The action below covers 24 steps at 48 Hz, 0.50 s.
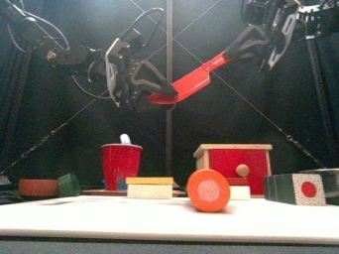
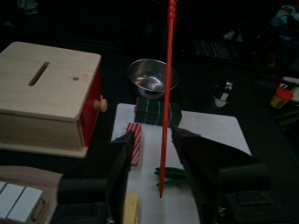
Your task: Cut the carrot
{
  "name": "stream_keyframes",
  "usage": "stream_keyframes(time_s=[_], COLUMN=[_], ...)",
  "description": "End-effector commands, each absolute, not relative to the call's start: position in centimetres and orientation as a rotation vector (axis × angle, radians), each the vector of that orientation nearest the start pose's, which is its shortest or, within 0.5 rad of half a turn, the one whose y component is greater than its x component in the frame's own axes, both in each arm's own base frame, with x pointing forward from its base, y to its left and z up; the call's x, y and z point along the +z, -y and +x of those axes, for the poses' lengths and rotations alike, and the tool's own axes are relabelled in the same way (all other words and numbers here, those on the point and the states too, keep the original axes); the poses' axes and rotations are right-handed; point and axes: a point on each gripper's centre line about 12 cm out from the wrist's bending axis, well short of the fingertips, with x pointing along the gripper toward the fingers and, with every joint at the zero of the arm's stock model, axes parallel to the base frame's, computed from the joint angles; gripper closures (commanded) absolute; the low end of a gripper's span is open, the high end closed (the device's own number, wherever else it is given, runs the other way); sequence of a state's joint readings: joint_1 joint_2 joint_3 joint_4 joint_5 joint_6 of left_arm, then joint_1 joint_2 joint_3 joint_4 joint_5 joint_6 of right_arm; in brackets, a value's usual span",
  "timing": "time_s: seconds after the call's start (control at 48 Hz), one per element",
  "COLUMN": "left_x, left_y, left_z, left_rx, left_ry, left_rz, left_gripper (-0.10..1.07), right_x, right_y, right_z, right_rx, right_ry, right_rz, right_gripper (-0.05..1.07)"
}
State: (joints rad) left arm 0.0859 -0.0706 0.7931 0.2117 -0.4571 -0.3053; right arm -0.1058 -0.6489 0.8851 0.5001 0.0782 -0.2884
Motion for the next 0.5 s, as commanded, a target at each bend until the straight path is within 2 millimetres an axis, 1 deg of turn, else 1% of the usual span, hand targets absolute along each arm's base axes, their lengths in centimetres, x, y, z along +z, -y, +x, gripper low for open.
stream_keyframes(time_s=[0.0, 0.104, 0.333, 0.396, 0.458, 0.479], left_x=[21.1, 21.2, 20.8, 20.7, 20.3, 20.1], left_y=[-2.1, -2.1, -2.0, -1.4, -0.5, -0.2], left_z=[38.1, 38.1, 38.0, 38.0, 37.8, 37.7], left_rx=[0.005, 0.008, 0.009, -0.005, -0.026, -0.032], left_ry=[-0.235, -0.233, -0.243, -0.252, -0.275, -0.286], left_rz=[-0.139, -0.144, -0.153, -0.151, -0.148, -0.146], left_gripper=[0.29, 0.37, 0.41, 0.44, 0.48, 0.49], right_x=[30.4, 30.2, 29.2, 28.6, 27.7, 27.2], right_y=[2.4, 2.3, 2.2, 1.9, 1.3, 0.8], right_z=[26.9, 26.9, 27.1, 27.3, 27.4, 27.5], right_rx=[-0.099, -0.098, -0.099, -0.092, -0.074, -0.057], right_ry=[-0.268, -0.274, -0.303, -0.323, -0.353, -0.373], right_rz=[0.233, 0.234, 0.258, 0.276, 0.290, 0.290], right_gripper=[0.61, 0.61, 0.61, 0.61, 0.61, 0.61])
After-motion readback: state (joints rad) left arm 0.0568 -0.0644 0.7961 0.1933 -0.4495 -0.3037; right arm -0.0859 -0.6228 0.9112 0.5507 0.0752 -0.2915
